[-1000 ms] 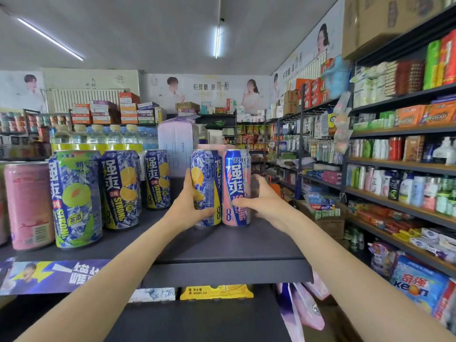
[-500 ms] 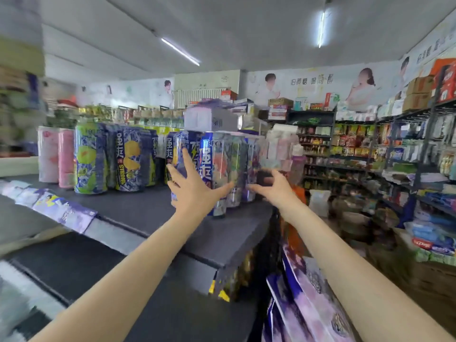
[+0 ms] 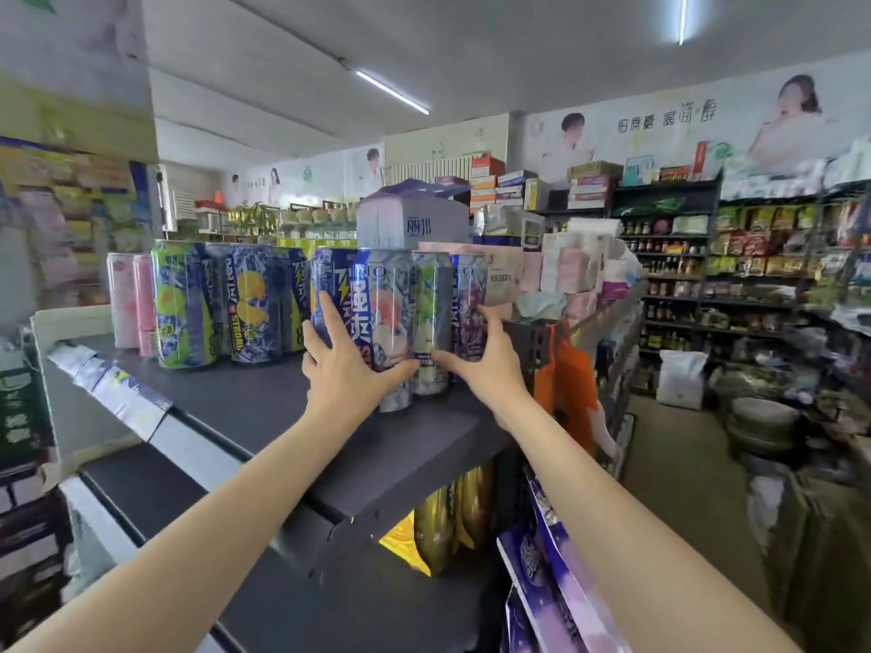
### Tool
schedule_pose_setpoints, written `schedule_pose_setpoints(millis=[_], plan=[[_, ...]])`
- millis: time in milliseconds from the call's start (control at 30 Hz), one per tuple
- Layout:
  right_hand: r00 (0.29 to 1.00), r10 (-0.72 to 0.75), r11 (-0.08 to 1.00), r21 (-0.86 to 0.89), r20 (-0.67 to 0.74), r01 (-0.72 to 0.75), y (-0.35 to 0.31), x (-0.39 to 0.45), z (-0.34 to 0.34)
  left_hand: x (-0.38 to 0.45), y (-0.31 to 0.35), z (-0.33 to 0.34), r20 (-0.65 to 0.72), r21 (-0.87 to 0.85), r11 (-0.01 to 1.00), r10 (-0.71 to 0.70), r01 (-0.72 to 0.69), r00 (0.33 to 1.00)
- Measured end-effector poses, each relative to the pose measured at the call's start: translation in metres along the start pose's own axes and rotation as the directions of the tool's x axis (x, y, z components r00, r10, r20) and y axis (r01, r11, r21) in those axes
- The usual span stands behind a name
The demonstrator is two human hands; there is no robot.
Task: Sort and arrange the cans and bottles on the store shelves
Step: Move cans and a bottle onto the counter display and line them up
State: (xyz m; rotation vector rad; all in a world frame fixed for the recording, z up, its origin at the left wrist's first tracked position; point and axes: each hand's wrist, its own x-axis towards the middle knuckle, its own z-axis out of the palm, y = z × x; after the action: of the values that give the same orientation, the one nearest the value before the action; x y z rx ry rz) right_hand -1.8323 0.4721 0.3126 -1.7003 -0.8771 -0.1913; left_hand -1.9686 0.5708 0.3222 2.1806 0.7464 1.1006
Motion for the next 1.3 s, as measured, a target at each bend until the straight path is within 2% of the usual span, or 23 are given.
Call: schedule_pose_setpoints(millis=[467, 667, 800, 900, 1000, 1133, 1300], plan=[[0.995, 0.093, 0.987, 0.131, 0.042, -0.098, 0.004, 0.002, 0.007, -0.003, 0.001, -0.003, 0.020, 0.040, 0.999, -0.024, 0.023, 1.000], [0.988, 0.149, 0.988, 0.045, 0.028, -0.150, -0.002, -0.001, 0.009, -0.005, -0.001, -0.005, 0.037, 0.042, 0.999, -0.019, 0.017, 0.999], [0.991, 0.135, 0.991, -0.002, 0.019, -0.135, -0.010, -0.009, 0.002, -0.003, 0.001, -0.011, 0.065, -0.014, 1.000, -0.013, 0.014, 0.998], [0.998, 0.055, 0.998, -0.003, -0.035, -0.055, -0.027, -0.019, -0.004, 0.002, -0.012, -0.027, 0.097, -0.188, 0.982, 0.028, -0.009, 0.995], [0.995, -0.071, 0.997, -0.019, -0.065, 0.070, -0.059, -0.026, -0.007, 0.015, -0.033, -0.049, 0.057, -0.405, 0.914, 0.058, -0.030, 0.997], [0.968, -0.213, 0.971, -0.144, -0.133, 0.193, -0.110, -0.034, 0.008, 0.033, -0.062, -0.078, 0.055, -0.366, 0.926, 0.124, -0.095, 0.991], [0.883, -0.407, 0.822, -0.515, -0.235, 0.242, -0.152, -0.044, 0.056, 0.044, -0.105, -0.105, 0.188, -0.277, 0.912, 0.360, -0.302, 0.914]])
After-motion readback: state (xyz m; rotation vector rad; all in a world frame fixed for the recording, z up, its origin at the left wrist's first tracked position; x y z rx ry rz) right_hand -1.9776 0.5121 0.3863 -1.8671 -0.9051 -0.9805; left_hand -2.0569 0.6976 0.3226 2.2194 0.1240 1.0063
